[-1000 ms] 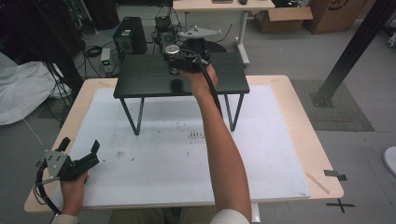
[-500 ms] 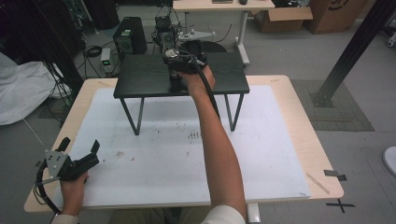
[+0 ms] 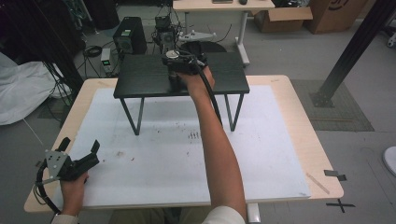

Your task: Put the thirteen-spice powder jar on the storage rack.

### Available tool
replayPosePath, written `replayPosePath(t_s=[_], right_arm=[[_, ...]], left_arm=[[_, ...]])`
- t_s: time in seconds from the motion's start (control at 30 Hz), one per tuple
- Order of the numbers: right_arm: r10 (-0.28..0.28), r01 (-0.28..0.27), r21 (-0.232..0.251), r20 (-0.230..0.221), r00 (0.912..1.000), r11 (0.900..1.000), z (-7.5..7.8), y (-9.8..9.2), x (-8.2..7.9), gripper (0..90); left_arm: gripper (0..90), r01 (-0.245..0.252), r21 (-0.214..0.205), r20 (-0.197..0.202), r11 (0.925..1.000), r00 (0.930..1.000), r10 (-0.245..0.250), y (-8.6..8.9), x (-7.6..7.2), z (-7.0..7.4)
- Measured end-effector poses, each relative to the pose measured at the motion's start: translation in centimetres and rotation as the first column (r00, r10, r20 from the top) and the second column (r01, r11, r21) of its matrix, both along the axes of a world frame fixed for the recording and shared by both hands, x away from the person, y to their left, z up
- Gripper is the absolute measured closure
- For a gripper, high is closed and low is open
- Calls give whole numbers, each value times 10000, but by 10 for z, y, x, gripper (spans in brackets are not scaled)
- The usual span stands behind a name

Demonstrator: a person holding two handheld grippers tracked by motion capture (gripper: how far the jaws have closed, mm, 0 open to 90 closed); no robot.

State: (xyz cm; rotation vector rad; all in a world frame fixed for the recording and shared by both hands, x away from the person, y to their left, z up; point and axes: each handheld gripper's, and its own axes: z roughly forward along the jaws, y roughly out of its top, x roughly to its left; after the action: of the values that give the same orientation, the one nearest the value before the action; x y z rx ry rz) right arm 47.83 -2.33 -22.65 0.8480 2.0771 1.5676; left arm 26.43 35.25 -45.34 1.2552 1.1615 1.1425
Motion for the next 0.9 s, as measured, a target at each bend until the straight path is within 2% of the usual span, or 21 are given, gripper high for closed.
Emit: replayPosePath(t_s=[0.13,0.23,0.27,0.33,0.47,0.73,0.9], right_arm=[[22,-24,149,128,9999,9999,3,0,-3,359],[-144,140,288,141,9998,9995,4,-2,-5,271],[-144,140,288,141,9998,9995,4,-2,-5,271],[-311,305,529,112,9995,9981,6,-8,-6,202],[-376,364,771,142,9992,9964,10,-18,-9,142],[-308,283,1101,216,9993,9935,17,-35,-19,71],[-428,362,1391,450,9981,9896,17,-46,-29,43]], left_arm=[[6,-2,-6,8,10000,10000,2,0,0,0],[6,-2,-5,8,10000,10000,2,0,0,0],[6,0,-1,9,10000,10000,0,0,0,0],[6,0,-1,7,10000,10000,0,0,0,0],[6,-2,4,-16,10000,10000,2,0,0,0],[6,-4,11,-15,10000,10000,4,0,0,0],[6,-7,10,-15,10000,10000,7,0,0,0]])
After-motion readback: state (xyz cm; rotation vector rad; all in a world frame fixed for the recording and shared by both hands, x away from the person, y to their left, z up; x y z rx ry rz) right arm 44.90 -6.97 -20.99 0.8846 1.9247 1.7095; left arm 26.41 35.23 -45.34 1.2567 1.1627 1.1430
